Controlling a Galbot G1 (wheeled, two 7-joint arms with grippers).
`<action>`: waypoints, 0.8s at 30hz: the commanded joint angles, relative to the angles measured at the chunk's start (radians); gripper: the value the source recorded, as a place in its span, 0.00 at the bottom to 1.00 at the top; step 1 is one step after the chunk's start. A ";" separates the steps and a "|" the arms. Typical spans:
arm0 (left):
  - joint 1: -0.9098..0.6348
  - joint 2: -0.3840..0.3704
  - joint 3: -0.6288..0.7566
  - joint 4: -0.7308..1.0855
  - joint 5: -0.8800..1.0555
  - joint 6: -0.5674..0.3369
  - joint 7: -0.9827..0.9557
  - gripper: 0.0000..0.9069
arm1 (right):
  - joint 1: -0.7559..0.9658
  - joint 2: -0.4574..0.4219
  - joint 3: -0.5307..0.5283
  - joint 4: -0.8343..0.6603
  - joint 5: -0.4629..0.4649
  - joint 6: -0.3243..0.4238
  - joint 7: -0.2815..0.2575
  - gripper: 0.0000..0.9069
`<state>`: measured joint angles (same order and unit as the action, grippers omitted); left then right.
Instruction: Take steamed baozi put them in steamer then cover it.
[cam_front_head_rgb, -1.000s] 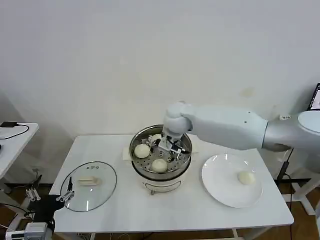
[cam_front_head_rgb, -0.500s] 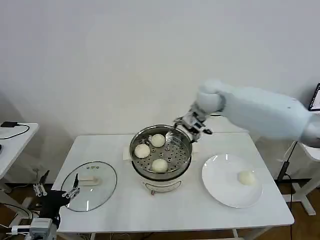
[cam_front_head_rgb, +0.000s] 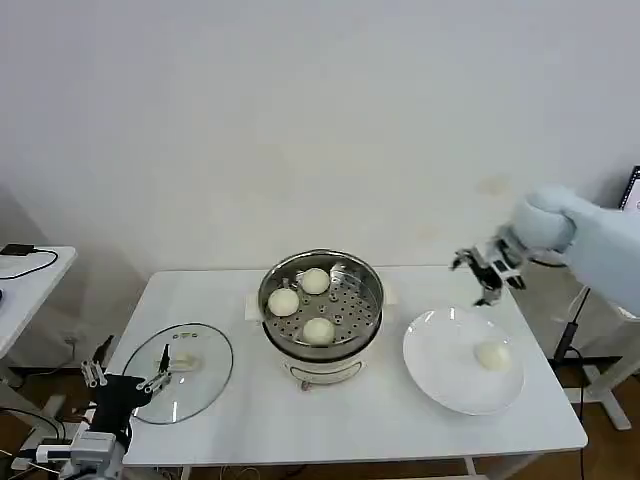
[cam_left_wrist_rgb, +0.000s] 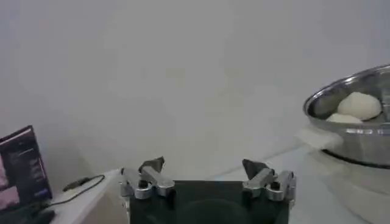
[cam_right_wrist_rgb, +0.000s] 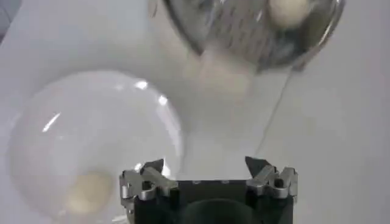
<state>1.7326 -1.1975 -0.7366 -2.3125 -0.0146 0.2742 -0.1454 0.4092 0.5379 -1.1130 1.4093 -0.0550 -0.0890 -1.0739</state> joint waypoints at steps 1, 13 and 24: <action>0.005 -0.001 0.004 -0.011 0.003 0.001 0.000 1.00 | -0.234 -0.128 0.133 -0.007 -0.067 -0.048 0.009 1.00; 0.037 -0.012 -0.013 -0.026 0.017 0.000 -0.001 1.00 | -0.461 -0.051 0.297 -0.121 -0.125 -0.077 0.006 1.00; 0.050 -0.018 -0.015 -0.029 0.019 -0.001 -0.001 1.00 | -0.509 0.016 0.354 -0.205 -0.138 -0.068 0.011 1.00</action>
<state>1.7792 -1.2156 -0.7528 -2.3378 0.0044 0.2732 -0.1460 -0.0263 0.5254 -0.8196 1.2658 -0.1745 -0.1511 -1.0650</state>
